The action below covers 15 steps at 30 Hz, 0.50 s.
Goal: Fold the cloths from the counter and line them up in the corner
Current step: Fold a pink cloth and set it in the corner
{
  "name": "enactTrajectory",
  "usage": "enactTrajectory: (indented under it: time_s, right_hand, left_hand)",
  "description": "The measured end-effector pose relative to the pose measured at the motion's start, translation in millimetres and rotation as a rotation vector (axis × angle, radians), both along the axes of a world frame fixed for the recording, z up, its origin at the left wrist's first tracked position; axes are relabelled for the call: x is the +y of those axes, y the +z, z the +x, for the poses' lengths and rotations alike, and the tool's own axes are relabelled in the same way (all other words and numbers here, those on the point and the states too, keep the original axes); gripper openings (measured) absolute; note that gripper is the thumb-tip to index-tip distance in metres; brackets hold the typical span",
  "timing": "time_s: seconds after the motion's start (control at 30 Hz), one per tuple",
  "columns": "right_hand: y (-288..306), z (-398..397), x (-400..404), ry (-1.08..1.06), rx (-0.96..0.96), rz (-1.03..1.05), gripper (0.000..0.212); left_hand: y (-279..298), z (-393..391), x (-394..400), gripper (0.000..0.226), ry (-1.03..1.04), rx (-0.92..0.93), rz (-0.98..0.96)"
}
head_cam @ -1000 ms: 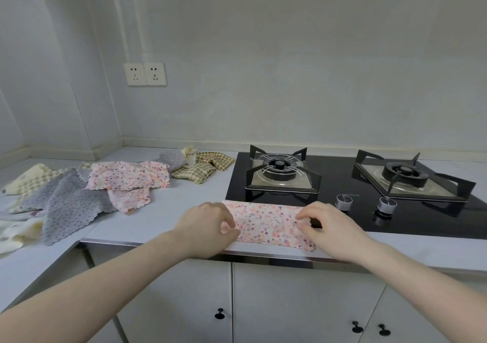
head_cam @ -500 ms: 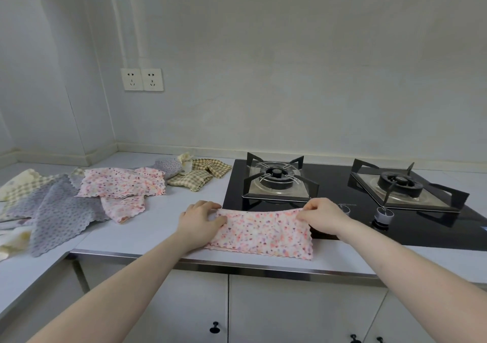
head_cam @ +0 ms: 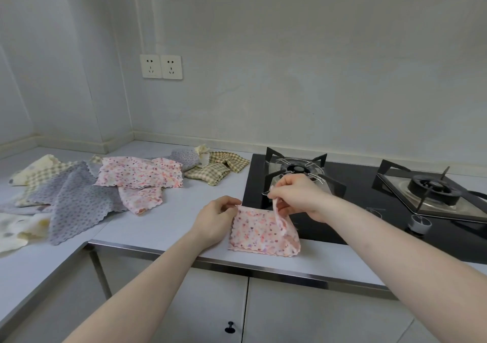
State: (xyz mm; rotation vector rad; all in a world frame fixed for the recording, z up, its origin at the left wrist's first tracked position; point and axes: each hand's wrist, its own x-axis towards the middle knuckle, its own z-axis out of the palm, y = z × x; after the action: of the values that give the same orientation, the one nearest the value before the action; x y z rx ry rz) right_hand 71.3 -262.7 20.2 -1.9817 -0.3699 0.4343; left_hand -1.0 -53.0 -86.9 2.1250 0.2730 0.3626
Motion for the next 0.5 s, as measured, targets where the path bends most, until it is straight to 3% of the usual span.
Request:
enactTrajectory:
  time_s: [0.37,0.5]
  right_hand:
    - [-33,-17,54,0.034,0.039,0.003,0.013]
    - [-35,-8,31,-0.030,-0.139,0.007,0.010]
  left_hand:
    - [3,-3,8,0.032,-0.051,-0.044,-0.177]
    - [4,-2,5,0.041,-0.043,-0.021,-0.206]
